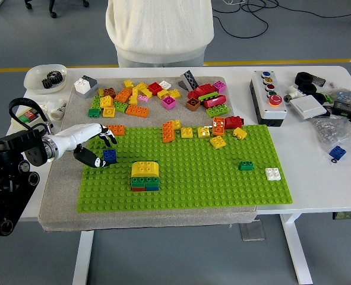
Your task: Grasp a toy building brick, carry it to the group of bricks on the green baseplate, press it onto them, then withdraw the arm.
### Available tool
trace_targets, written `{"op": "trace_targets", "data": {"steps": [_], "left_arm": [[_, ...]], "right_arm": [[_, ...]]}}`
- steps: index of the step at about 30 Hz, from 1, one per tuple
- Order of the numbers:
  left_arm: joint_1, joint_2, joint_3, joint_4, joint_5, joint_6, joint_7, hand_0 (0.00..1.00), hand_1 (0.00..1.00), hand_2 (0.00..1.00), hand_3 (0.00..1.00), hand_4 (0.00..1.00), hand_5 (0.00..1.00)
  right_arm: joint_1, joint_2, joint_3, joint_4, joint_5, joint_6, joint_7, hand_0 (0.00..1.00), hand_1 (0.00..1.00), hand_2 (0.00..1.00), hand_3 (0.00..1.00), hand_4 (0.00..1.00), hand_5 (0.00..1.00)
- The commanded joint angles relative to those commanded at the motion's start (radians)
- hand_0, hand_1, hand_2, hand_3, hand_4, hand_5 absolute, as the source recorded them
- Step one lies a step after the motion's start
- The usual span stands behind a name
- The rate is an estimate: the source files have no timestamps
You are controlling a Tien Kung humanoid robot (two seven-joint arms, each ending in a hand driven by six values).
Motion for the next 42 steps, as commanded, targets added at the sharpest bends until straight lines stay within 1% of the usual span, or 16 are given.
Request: {"op": "trace_targets", "data": {"steps": [11, 17, 18, 23, 24, 29, 30, 35, 36, 41, 42], "left_arm": [[0.008, -0.005, 0.003, 0.001, 0.000, 0.008, 0.002, 0.998, 0.806, 0.685, 0.701, 0.898, 0.186], [0.010, -0.007, 0.005, 0.002, 0.000, 0.020, 0.002, 0.998, 0.806, 0.682, 0.693, 0.891, 0.183], [0.010, -0.008, 0.005, 0.003, 0.000, 0.024, 0.002, 0.998, 0.802, 0.667, 0.671, 0.866, 0.169], [0.011, -0.008, 0.005, 0.003, 0.000, 0.039, -0.001, 0.998, 0.802, 0.667, 0.671, 0.866, 0.169], [0.012, -0.009, 0.005, 0.004, 0.000, 0.042, -0.001, 0.998, 0.798, 0.638, 0.640, 0.817, 0.140], [0.016, -0.010, 0.007, 0.004, 0.000, 0.047, -0.005, 0.998, 0.798, 0.638, 0.640, 0.817, 0.140], [0.017, -0.011, 0.007, 0.003, 0.000, 0.047, -0.005, 0.998, 0.793, 0.612, 0.605, 0.781, 0.114], [0.019, -0.012, 0.009, 0.004, 0.000, 0.047, -0.007, 0.998, 0.793, 0.612, 0.605, 0.781, 0.114], [0.020, -0.012, 0.009, 0.005, 0.000, 0.049, -0.007, 0.998, 0.788, 0.593, 0.585, 0.746, 0.079], [0.022, -0.012, 0.009, 0.009, 0.000, 0.058, -0.010, 0.998, 0.788, 0.593, 0.585, 0.746, 0.079], [0.022, -0.012, 0.009, 0.009, 0.000, 0.058, -0.010, 0.998, 0.783, 0.583, 0.570, 0.729, 0.060]], "right_arm": [[0.000, 0.000, 0.000, 0.000, 0.000, -0.001, 0.001, 0.749, 0.649, 0.729, 0.634, 0.896, 0.478], [-0.001, 0.000, 0.000, 0.000, 0.000, -0.001, 0.001, 0.748, 0.649, 0.729, 0.634, 0.896, 0.478], [0.000, 0.000, 0.000, 0.000, 0.000, -0.001, 0.001, 0.749, 0.649, 0.729, 0.633, 0.895, 0.478], [0.000, 0.000, 0.001, 0.000, 0.000, -0.001, 0.001, 0.749, 0.649, 0.729, 0.633, 0.895, 0.478], [0.000, 0.000, 0.001, 0.000, 0.000, -0.002, 0.001, 0.749, 0.648, 0.729, 0.633, 0.895, 0.478], [0.000, 0.000, 0.000, 0.000, 0.000, -0.002, 0.002, 0.749, 0.648, 0.729, 0.633, 0.895, 0.478], [0.000, 0.000, 0.001, 0.000, 0.000, -0.002, 0.002, 0.749, 0.648, 0.729, 0.633, 0.896, 0.479], [0.000, 0.000, 0.001, 0.000, 0.000, -0.002, 0.003, 0.749, 0.648, 0.729, 0.633, 0.896, 0.479], [0.000, 0.000, 0.001, 0.000, 0.000, -0.002, 0.003, 0.749, 0.649, 0.729, 0.633, 0.896, 0.479], [-0.001, 0.000, 0.001, 0.000, 0.000, -0.002, 0.002, 0.749, 0.649, 0.729, 0.633, 0.896, 0.479], [-0.001, 0.000, 0.001, 0.000, 0.000, -0.002, 0.002, 0.749, 0.649, 0.729, 0.633, 0.896, 0.479]]}}
